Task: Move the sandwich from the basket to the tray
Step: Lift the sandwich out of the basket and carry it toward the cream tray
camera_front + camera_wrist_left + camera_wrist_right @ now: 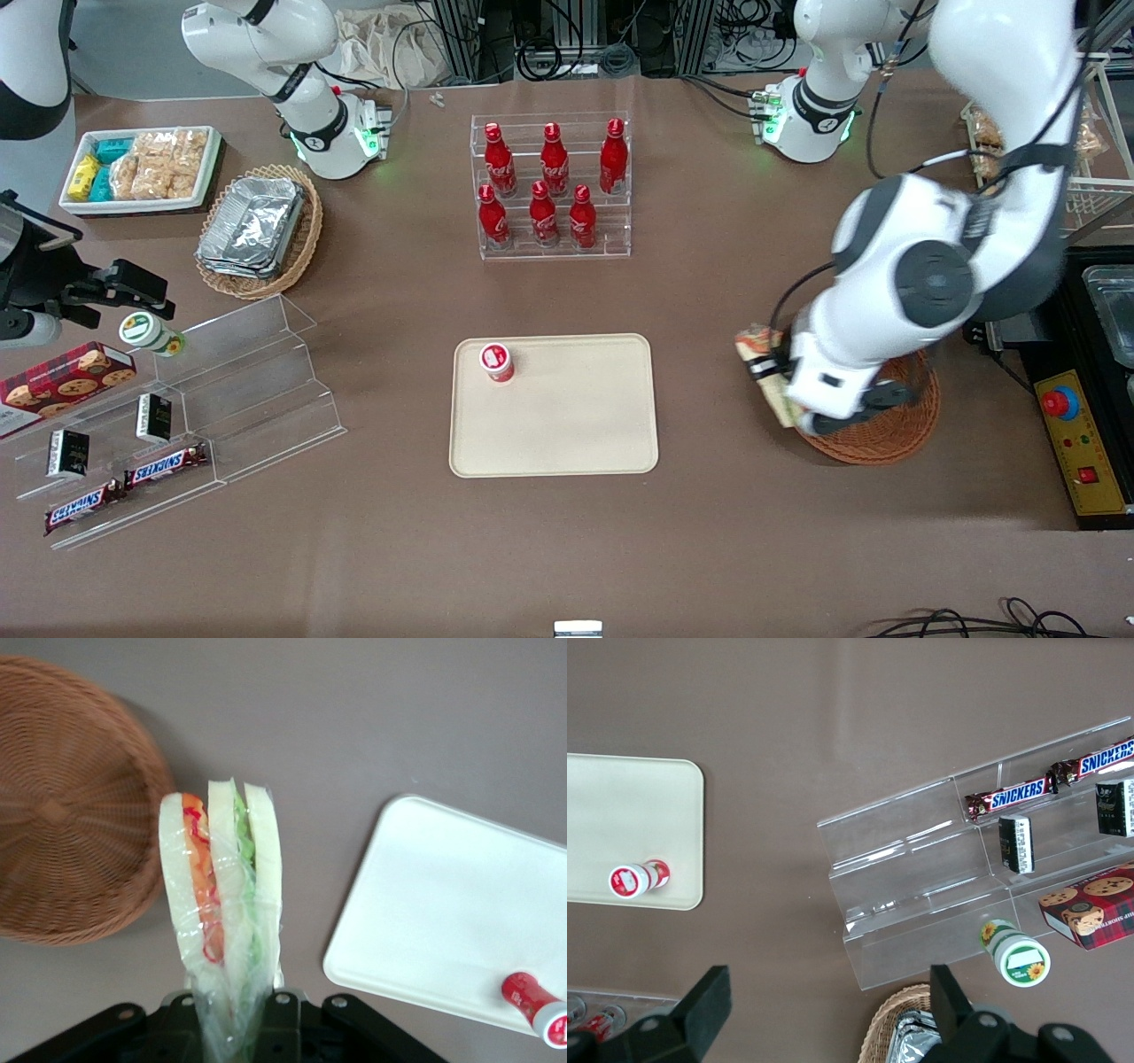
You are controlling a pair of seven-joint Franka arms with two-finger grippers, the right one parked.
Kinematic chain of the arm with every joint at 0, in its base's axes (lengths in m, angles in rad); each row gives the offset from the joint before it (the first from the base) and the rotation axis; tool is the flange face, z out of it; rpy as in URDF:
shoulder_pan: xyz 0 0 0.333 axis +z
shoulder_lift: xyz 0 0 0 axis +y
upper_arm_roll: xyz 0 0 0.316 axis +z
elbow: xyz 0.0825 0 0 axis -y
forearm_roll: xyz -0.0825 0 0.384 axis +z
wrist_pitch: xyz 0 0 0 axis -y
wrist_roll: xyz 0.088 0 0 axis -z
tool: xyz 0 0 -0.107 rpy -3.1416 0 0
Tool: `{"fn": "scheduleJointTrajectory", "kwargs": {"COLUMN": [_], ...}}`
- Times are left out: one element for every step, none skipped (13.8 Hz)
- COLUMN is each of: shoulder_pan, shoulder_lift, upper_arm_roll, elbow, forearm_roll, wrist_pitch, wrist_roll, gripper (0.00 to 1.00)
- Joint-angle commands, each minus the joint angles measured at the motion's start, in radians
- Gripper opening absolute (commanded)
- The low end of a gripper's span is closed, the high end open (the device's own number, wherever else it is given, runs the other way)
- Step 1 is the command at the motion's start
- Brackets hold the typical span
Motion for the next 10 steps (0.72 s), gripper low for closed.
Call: {"fn": "scheduleJointTrajectory", "kwargs": {"shoulder_pan": [-0.100,-0.129,-0.154,-0.165,-0.171,-0.171,-0.191,-0.217,-0.228,-0.228], "shoulder_lift": [0.111,0.147,0.182,0.213,0.239,0.266,0.289,0.312,0.338,0.354], "upper_arm_roll": [0.005,0.007,0.008,0.008,0.008,0.008,0.007,0.008,0.011,0.011], "elbow": [0.031,0.029,0.028,0.026,0.026,0.026,0.026,0.028,0.031,0.029], "forearm_roll": [0.063,0.077,0.087,0.107,0.123,0.135,0.146,0.170,0.193,0.210], "wrist_pitch": [0.066,0.098,0.133,0.172,0.209,0.238,0.258,0.279,0.298,0.315], "wrist_roll": [-0.019,-0.031,-0.047,-0.047,-0.042,-0.033,-0.032,-0.032,-0.035,-0.039], "gripper": [0.00,0.00,0.00,0.00,0.00,0.00,0.00,0.00,0.00,0.00]}}
